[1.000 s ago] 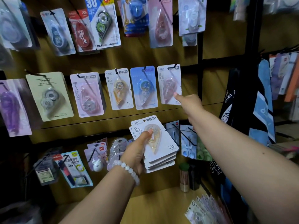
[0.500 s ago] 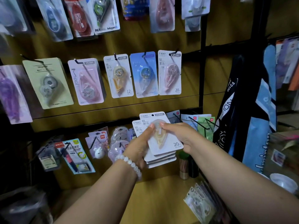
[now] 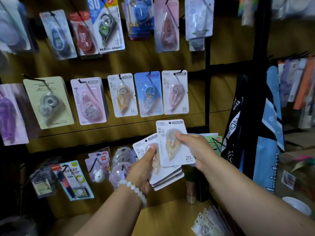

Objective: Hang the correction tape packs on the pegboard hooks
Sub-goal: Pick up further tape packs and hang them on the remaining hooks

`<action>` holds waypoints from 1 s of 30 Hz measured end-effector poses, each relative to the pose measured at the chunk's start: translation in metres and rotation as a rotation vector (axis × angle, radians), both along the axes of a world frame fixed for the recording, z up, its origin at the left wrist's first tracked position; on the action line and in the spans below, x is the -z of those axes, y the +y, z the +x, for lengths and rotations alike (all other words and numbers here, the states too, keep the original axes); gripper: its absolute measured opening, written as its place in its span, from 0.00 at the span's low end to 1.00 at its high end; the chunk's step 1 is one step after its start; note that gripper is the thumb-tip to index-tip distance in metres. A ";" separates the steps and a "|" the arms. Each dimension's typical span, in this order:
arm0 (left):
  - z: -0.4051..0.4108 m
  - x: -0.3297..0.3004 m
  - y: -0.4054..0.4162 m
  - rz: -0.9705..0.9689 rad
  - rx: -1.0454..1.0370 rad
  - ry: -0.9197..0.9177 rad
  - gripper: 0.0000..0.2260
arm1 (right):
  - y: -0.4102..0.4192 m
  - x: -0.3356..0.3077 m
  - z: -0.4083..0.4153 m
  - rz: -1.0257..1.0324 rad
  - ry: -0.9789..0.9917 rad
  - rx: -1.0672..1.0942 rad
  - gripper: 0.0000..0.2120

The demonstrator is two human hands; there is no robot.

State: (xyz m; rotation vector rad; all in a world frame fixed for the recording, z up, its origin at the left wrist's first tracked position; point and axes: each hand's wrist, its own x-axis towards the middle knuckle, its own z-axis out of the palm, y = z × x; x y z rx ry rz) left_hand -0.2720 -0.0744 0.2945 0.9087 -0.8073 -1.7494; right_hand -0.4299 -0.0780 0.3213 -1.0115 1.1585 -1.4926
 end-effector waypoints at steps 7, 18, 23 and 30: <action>0.006 -0.003 0.000 0.014 -0.030 0.022 0.18 | 0.003 -0.059 -0.017 -0.316 0.045 0.109 0.06; 0.005 -0.005 0.004 0.017 -0.034 0.003 0.16 | -0.021 -0.101 -0.021 -0.350 0.078 0.214 0.06; 0.007 -0.004 0.006 0.023 -0.020 0.004 0.17 | -0.025 -0.104 -0.019 -0.371 0.069 0.269 0.06; 0.007 -0.004 0.007 0.025 -0.008 -0.002 0.17 | -0.038 -0.106 -0.018 -0.262 0.087 0.261 0.08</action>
